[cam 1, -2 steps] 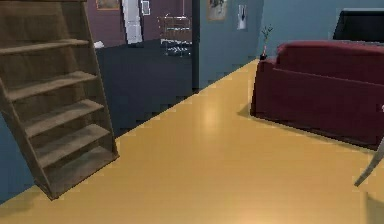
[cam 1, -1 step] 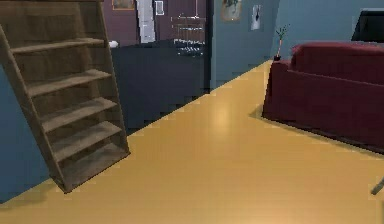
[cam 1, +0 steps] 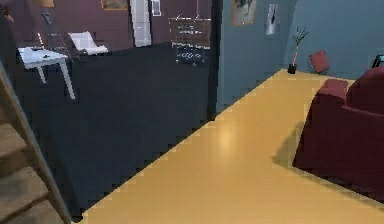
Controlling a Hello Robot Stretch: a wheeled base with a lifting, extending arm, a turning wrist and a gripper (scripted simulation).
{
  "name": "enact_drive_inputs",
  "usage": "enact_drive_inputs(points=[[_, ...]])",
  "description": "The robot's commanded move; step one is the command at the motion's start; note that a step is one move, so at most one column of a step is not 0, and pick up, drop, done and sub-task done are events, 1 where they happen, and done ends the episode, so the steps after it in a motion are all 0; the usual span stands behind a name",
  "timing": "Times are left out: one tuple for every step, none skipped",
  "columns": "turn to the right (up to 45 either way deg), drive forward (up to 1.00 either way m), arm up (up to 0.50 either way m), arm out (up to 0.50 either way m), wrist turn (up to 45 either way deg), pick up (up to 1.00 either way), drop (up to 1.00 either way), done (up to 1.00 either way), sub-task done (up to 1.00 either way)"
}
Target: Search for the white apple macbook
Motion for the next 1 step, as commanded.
enact_drive_inputs(points=[[-3.0, 0.0, 0.0, 0.0, 0.0, 0.0, 0.0, 0.0, 0.0]])
